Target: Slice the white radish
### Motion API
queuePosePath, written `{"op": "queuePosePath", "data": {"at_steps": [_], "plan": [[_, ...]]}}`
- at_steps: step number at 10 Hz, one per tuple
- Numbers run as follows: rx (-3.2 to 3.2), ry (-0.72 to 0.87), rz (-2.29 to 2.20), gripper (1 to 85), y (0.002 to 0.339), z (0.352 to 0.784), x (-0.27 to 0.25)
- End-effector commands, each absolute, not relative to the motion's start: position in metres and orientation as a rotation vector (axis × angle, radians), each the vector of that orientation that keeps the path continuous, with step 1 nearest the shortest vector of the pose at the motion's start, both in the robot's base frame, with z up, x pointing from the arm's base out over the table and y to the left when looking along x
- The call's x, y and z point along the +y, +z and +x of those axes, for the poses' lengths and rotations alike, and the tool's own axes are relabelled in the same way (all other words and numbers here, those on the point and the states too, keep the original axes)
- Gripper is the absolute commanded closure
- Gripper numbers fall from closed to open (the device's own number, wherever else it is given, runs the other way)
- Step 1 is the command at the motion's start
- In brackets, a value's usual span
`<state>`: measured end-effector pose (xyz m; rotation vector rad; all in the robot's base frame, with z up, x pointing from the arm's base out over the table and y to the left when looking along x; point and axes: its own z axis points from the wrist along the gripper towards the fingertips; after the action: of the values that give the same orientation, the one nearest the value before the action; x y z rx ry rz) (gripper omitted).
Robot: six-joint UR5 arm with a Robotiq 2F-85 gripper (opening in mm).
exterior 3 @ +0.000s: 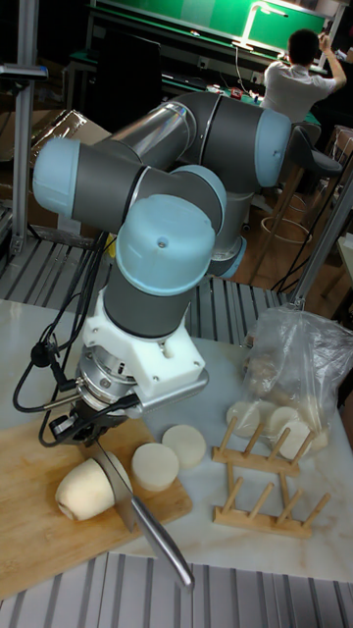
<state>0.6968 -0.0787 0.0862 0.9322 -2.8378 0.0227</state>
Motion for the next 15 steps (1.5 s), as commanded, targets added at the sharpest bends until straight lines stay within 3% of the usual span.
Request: {"op": "queuePosePath", "data": {"at_steps": [1, 15], "plan": [[-2.864, -0.009, 0.901, 84.3, 0.088, 0.703, -0.068], [-2.915, -0.027, 0.869, 84.3, 0.057, 0.720, -0.052]]}}
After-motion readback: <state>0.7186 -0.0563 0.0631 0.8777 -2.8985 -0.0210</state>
